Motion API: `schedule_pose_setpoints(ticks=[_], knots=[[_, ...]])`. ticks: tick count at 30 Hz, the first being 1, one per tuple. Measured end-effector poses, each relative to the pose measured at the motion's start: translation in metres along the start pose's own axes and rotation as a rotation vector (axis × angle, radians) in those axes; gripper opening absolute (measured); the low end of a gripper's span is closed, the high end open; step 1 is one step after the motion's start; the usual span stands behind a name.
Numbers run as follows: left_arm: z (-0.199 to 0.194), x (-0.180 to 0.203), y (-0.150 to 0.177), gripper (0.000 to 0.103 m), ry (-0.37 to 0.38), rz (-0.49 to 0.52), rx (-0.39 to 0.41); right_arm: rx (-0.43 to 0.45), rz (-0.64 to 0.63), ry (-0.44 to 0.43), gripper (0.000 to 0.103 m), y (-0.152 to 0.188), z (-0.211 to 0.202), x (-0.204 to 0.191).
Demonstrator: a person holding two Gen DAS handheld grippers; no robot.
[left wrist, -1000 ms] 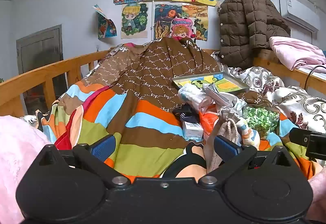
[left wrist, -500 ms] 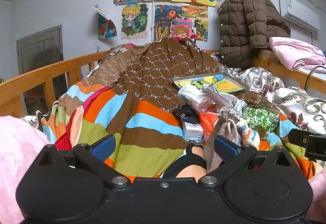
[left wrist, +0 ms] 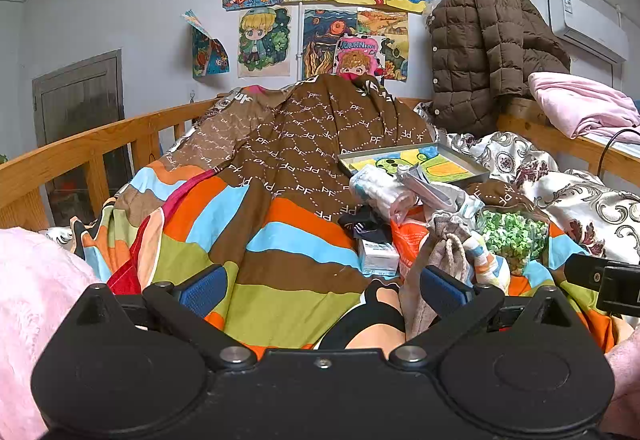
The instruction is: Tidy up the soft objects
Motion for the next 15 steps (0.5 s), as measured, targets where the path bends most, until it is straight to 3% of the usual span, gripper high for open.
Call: schedule_pose_setpoints(ticks=[15], knots=[[0.0, 0.0, 0.0, 0.102, -0.001, 0.0, 0.001, -0.008, -0.003, -0.003, 0.103, 0.0032, 0.0025, -0.0046]])
Point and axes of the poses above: each gripper's, at about its wrist camera, not at the fingertips, and z roughly the way its jaws point, x to its right, y to its underside, the point moved 2 cm from there along z, roughly the way its jaws point, and after that the axes turned 14 degrees about -x, right-handed, at the moved point
